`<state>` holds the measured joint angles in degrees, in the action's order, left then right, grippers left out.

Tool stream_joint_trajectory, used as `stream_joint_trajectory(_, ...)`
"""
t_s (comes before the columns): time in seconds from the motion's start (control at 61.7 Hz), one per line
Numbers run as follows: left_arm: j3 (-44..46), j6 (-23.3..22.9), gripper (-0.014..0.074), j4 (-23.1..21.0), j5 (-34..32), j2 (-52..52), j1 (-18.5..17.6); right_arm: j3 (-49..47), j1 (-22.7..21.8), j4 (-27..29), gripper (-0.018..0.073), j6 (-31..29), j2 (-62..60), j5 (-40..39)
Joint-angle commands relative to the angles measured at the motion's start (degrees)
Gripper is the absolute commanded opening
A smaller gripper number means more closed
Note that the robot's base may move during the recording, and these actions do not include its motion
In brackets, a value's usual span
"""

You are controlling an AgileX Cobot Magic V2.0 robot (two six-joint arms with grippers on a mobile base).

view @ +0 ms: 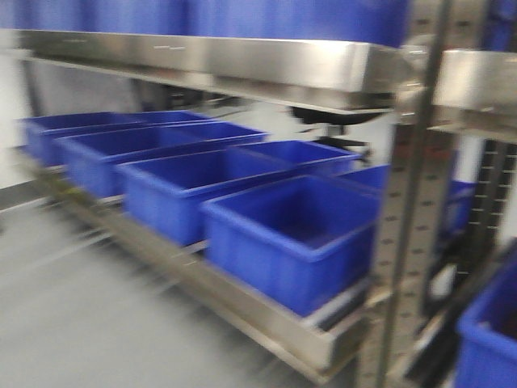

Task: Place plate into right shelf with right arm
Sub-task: 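Carry the plate in the right gripper while driving to the shelf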

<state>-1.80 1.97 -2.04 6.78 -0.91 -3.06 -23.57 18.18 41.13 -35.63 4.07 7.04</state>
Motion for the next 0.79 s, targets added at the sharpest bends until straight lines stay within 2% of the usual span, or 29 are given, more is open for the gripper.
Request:
stream_joint_trajectory(0.0,-0.57,-0.16,-0.0047,-0.35,-4.92,-0.36,0.04,-1.50,-0.38,-0.03,0.0055,-0.28,0.62,-4.51)
stream_joint_trajectory(0.777,-0.57,-0.16,-0.0047,-0.35,-4.92,-0.36,0.04,-1.50,-0.38,-0.03,0.0055,-0.28,0.62,-4.46)
